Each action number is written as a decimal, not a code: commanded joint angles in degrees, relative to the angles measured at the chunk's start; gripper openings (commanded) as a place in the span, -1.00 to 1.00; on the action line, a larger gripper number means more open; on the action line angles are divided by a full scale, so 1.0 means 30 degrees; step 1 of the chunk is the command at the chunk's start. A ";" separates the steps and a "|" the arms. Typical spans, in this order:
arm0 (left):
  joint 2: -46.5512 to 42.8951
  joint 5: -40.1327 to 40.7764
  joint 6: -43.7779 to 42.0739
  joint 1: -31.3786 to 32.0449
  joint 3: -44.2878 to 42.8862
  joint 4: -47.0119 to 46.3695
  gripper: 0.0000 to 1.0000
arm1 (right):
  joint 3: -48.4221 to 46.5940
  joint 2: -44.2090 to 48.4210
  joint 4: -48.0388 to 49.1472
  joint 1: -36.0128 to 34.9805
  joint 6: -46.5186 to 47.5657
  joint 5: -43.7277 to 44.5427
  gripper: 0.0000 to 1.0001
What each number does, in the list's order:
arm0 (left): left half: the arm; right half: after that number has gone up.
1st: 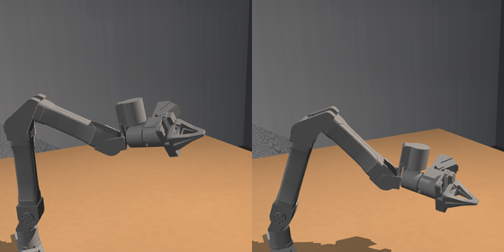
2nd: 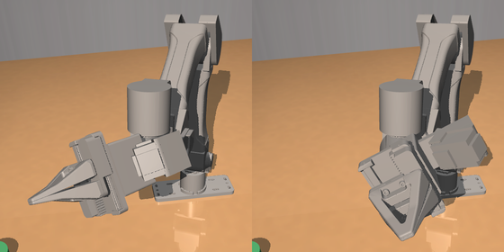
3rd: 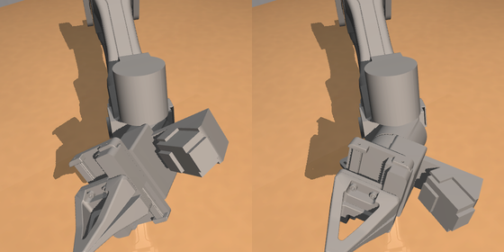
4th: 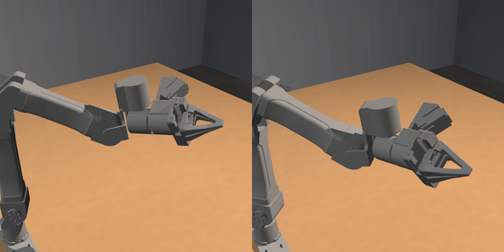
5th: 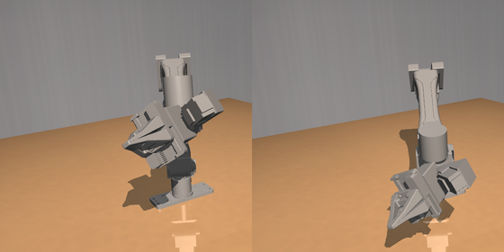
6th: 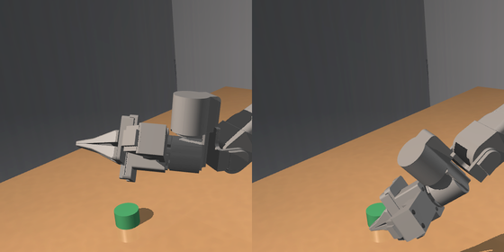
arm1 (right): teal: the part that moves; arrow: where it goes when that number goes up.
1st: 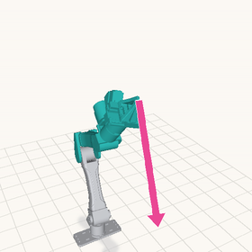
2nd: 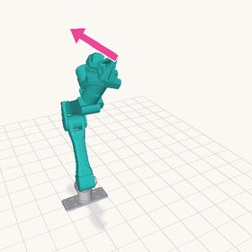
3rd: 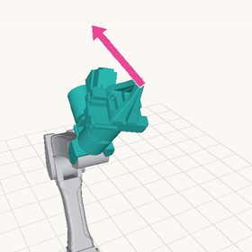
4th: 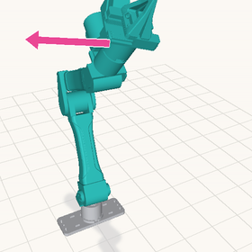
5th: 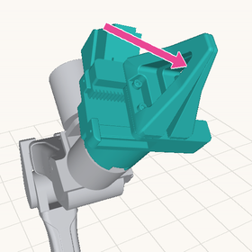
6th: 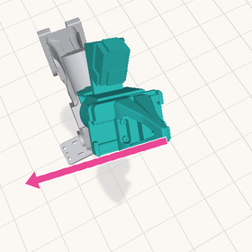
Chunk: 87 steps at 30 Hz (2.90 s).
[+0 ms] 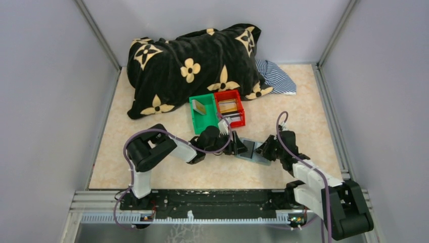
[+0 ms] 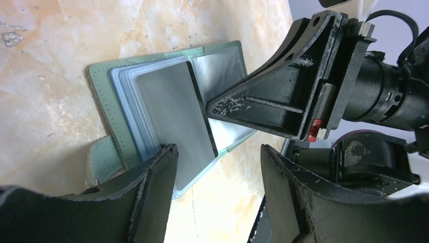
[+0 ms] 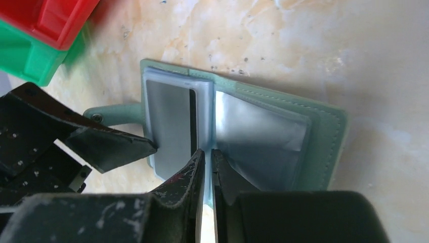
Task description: Take the credit cards out of the card holder
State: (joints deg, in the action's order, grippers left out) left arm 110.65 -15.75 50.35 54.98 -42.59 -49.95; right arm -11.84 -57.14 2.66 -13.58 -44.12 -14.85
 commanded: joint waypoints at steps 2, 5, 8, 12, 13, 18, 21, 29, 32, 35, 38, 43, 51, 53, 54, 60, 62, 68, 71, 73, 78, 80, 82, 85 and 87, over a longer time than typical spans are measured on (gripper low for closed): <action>0.0488 -0.0346 0.0386 0.0014 0.0304 -0.0956 0.35 | 0.0610 0.0224 0.2395 0.0104 0.0497 -0.1590 -0.69; 0.0618 -0.0498 0.0579 0.0013 0.0211 -0.1056 0.35 | 0.0804 0.0044 0.2854 0.0104 0.0483 -0.1706 -0.56; 0.0670 -0.0556 0.0594 0.0013 0.0005 -0.0778 0.35 | 0.0974 -0.0286 0.3315 0.0115 0.0597 -0.2098 -0.44; 0.0786 -0.0573 0.0717 0.0013 -0.0019 -0.0707 0.35 | 0.1625 0.0278 0.4215 0.0119 0.0089 -0.2550 -0.43; 0.0766 -0.0576 0.0757 0.0013 0.0052 -0.0760 0.35 | 0.1718 0.0446 0.4352 0.0121 0.0087 -0.2608 -0.43; 0.0835 -0.0568 0.0984 0.0013 0.0214 -0.0858 0.35 | 0.1868 -0.0214 0.4927 0.0130 0.0448 -0.2766 -0.42; 0.0892 -0.0603 0.1083 0.0013 0.0308 -0.0912 0.34 | 0.2126 -0.1207 0.6430 0.0121 0.0378 -0.3544 -0.43; 0.0889 -0.0587 0.1121 0.0013 0.0437 -0.0797 0.35 | 0.2855 -0.2624 1.0431 0.0106 -0.0820 -0.4828 -0.43; 0.0272 0.0001 0.0559 0.0013 0.0643 -0.0658 0.35 | 0.2861 -0.2684 1.0320 0.0105 -0.0727 -0.4665 -0.43; -0.0712 0.1245 -0.0690 -0.0289 0.0687 0.0573 0.35 | 0.2962 -0.2768 1.0298 0.0119 -0.0631 -0.4571 -0.44; -0.1371 0.2775 -0.1923 -0.0560 0.1047 0.0742 0.36 | 0.3064 -0.2880 1.0372 0.0113 -0.0601 -0.4600 -0.45; -0.0457 0.2613 -0.2619 -0.0527 0.0818 -0.0133 0.36 | 0.3066 -0.2886 1.0146 0.0120 -0.0415 -0.4586 -0.46; 0.0859 0.2122 -0.1447 -0.0031 0.0827 -0.1432 0.36 | 0.3154 -0.2508 0.9819 0.0117 -0.0411 -0.4431 -0.46; 0.0879 0.2073 -0.1408 -0.0002 0.0891 -0.1425 0.36 | 0.3154 -0.2508 0.9781 0.0114 -0.0382 -0.4425 -0.46; 0.0891 0.2051 -0.1417 0.0011 0.0899 -0.1392 0.36 | 0.3154 -0.2550 0.9819 0.0116 -0.0375 -0.4439 -0.46; 0.1048 0.1918 -0.1388 0.0086 0.0945 -0.1179 0.36 | 0.3154 -0.2475 1.0071 0.0118 -0.0548 -0.4444 -0.63; 0.1093 0.1904 -0.1346 0.0115 0.0981 -0.1188 0.36 | 0.3126 -0.2389 0.9937 0.0105 -0.0557 -0.4374 -0.74; 0.1375 0.1791 -0.1265 0.0163 0.0959 -0.1190 0.36 | 0.3099 -0.1975 0.9392 0.0106 -0.0443 -0.4170 -1.00; 0.1527 0.1741 -0.1126 0.0159 0.0947 -0.1168 0.36 | 0.3074 -0.1702 0.9064 0.0109 -0.0358 -0.4132 -1.00; 0.1650 0.1690 -0.1019 0.0159 0.0854 -0.1179 0.36 | 0.3019 -0.1374 0.8718 0.0104 -0.0277 -0.4185 -1.00; 0.2023 0.1506 -0.0759 0.0159 0.0536 -0.1215 0.36 | 0.2837 -0.0182 0.7252 0.0105 0.0028 -0.3926 -0.89; 0.2181 0.1372 -0.0615 0.0159 0.0437 -0.1288 0.36 | 0.2782 0.0152 0.6861 0.0104 0.0172 -0.3843 -0.94; 0.2273 0.1271 -0.0544 0.0174 0.0410 -0.1349 0.36 | 0.2788 0.0253 0.6687 0.0106 0.0232 -0.3824 -0.98; 0.2288 0.1251 -0.0495 0.0159 0.0368 -0.1358 0.36 | 0.2825 0.0078 0.6794 0.0105 0.0249 -0.3902 -0.71; 0.2261 0.1267 -0.0499 0.0159 0.0397 -0.1320 0.35 | 0.2882 -0.0053 0.7023 0.0127 0.0192 -0.4003 -0.66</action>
State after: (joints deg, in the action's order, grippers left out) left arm 115.04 -9.85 48.42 54.54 -41.74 -59.29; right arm -2.24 -57.47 21.30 -13.34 -44.77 -26.63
